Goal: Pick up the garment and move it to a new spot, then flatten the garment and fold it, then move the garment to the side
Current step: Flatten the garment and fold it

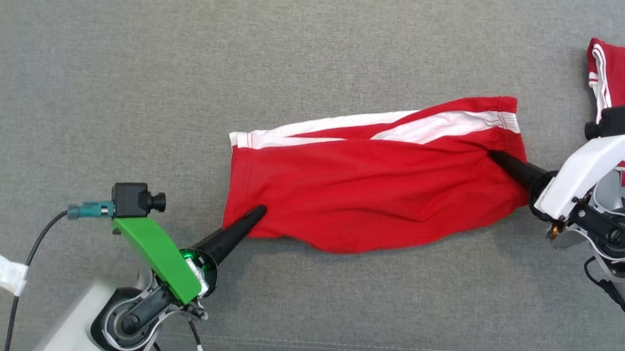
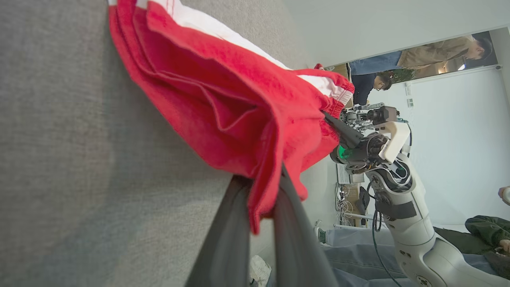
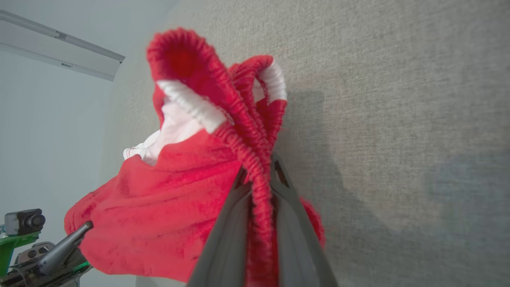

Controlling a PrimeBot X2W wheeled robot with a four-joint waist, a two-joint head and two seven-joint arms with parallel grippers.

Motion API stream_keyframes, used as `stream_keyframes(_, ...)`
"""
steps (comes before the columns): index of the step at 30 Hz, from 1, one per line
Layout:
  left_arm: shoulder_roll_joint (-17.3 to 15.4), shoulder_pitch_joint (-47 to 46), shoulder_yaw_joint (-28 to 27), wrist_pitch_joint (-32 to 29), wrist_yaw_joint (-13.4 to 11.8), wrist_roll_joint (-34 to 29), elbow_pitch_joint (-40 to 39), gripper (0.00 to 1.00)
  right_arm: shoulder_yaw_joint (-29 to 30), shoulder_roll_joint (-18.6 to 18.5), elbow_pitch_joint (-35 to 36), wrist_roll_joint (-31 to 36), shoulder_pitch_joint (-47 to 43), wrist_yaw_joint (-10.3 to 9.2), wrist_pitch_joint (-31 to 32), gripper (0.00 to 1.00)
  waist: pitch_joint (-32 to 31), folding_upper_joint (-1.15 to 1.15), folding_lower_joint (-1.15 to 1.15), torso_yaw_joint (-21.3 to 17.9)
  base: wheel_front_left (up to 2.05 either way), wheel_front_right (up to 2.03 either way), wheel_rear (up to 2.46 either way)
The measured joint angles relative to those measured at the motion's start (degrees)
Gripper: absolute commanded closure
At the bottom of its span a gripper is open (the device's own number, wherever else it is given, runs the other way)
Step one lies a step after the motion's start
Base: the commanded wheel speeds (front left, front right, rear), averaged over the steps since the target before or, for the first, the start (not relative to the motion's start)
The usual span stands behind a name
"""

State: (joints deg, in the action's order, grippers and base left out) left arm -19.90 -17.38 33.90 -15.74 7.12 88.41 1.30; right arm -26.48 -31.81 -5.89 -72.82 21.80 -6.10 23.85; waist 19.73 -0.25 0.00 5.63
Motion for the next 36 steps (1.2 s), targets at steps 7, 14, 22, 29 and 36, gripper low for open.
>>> stream_keyframes(7,-1.48,2.31,-0.05,2.59,0.0,-2.36,0.29,0.0,-2.34,1.14,1.23,0.77,-0.76,-0.23,1.01,1.0,-0.93,0.0,0.0,1.46,0.0,0.0,0.0)
stream_keyframes(14,-2.52,2.49,0.85,4.24,0.0,-6.12,0.38,0.0,-2.66,0.91,1.3,0.79,-2.69,-0.55,1.71,1.0,-0.51,0.0,0.0,0.74,0.0,0.0,0.0)
stream_keyframes(22,-7.7,2.47,1.12,11.79,-0.45,-22.56,2.3,0.0,-1.1,-0.02,1.03,1.41,-3.73,-0.66,0.14,1.0,-0.97,0.0,0.0,0.1,0.0,0.0,0.0)
stream_keyframes(29,-8.81,3.45,-2.23,20.67,-4.34,-29.14,3.45,0.0,0.09,0.32,-0.02,1.67,-7.19,-0.99,-1.04,1.0,-2.67,0.0,0.0,0.25,0.0,0.0,0.0)
stream_keyframes(36,-7.76,7.12,-4.55,25.28,-6.9,-28.49,3.21,0.0,0.41,1.51,0.89,0.29,-8.28,-1.05,-1.46,0.5,-3.23,0.0,0.0,0.66,0.0,0.0,0.0)
